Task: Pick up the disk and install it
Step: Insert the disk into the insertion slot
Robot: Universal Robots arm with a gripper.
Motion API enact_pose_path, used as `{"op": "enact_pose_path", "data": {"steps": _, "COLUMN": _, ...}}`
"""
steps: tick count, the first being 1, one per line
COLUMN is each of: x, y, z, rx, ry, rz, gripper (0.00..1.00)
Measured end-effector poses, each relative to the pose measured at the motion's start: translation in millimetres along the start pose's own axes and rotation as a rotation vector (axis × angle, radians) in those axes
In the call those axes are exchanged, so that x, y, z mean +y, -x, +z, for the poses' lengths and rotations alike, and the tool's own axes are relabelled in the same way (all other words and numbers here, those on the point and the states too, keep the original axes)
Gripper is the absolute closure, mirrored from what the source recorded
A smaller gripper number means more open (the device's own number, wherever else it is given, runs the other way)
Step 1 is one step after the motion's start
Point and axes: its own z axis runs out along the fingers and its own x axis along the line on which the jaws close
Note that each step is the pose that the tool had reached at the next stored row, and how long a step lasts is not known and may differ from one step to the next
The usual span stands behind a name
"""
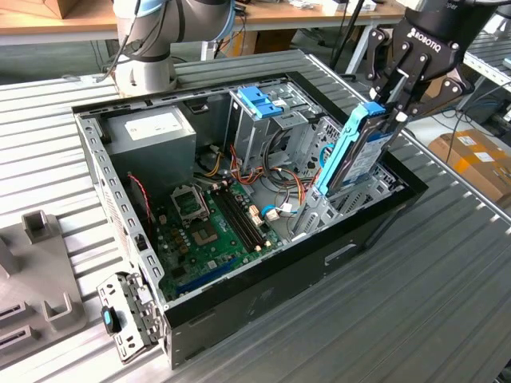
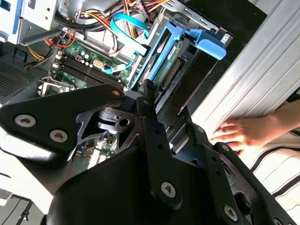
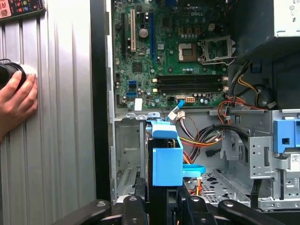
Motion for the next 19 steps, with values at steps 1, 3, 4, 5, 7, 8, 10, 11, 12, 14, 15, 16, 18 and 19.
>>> {"op": "enact_pose_path", "data": {"steps": 1, "x": 0.0, "y": 0.0, "z": 1.7, "rx": 0.0001, "ry": 0.0000, "rz": 0.000, "gripper": 0.65}}
{"op": "enact_pose_path", "data": {"steps": 3, "x": 0.0, "y": 0.1, "z": 7.2, "rx": -0.0003, "ry": 0.0000, "rz": 0.000, "gripper": 0.65}}
{"op": "enact_pose_path", "data": {"steps": 4, "x": 0.0, "y": 0.1, "z": 8.9, "rx": -0.0001, "ry": 0.0000, "rz": 0.000, "gripper": 0.65}}
{"op": "enact_pose_path", "data": {"steps": 5, "x": 0.0, "y": 0.2, "z": 11.0, "rx": 0.0000, "ry": 0.0000, "rz": 0.000, "gripper": 0.65}}
{"op": "enact_pose_path", "data": {"steps": 7, "x": 0.0, "y": 0.2, "z": 12.3, "rx": 0.0001, "ry": 0.0000, "rz": 0.000, "gripper": 0.65}}
{"op": "enact_pose_path", "data": {"steps": 8, "x": 0.0, "y": 0.2, "z": 12.3, "rx": 0.0002, "ry": 0.0000, "rz": 0.000, "gripper": 0.65}}
{"op": "enact_pose_path", "data": {"steps": 10, "x": 0.0, "y": 0.2, "z": 13.1, "rx": -0.0001, "ry": 0.0000, "rz": 0.000, "gripper": 0.65}}
{"op": "enact_pose_path", "data": {"steps": 11, "x": 0.0, "y": 0.2, "z": 13.1, "rx": -0.0001, "ry": 0.0000, "rz": 0.000, "gripper": 0.65}}
{"op": "enact_pose_path", "data": {"steps": 12, "x": 0.0, "y": 0.2, "z": 13.1, "rx": 0.0000, "ry": 0.0000, "rz": 0.000, "gripper": 0.65}}
{"op": "enact_pose_path", "data": {"steps": 14, "x": 0.0, "y": 0.2, "z": 13.6, "rx": -0.0002, "ry": 0.0000, "rz": 0.000, "gripper": 0.65}}
{"op": "enact_pose_path", "data": {"steps": 15, "x": 0.0, "y": 0.2, "z": 14.3, "rx": -0.0001, "ry": 0.0000, "rz": 0.000, "gripper": 0.65}}
{"op": "enact_pose_path", "data": {"steps": 16, "x": 0.0, "y": 0.2, "z": 14.9, "rx": -0.0001, "ry": 0.0000, "rz": 0.000, "gripper": 0.65}}
{"op": "enact_pose_path", "data": {"steps": 18, "x": 0.0, "y": 0.2, "z": 14.9, "rx": -0.0001, "ry": 0.0000, "rz": 0.000, "gripper": 0.65}}
{"op": "enact_pose_path", "data": {"steps": 19, "x": 0.0, "y": 0.2, "z": 14.9, "rx": 0.0000, "ry": 0.0000, "rz": 0.000, "gripper": 0.65}}
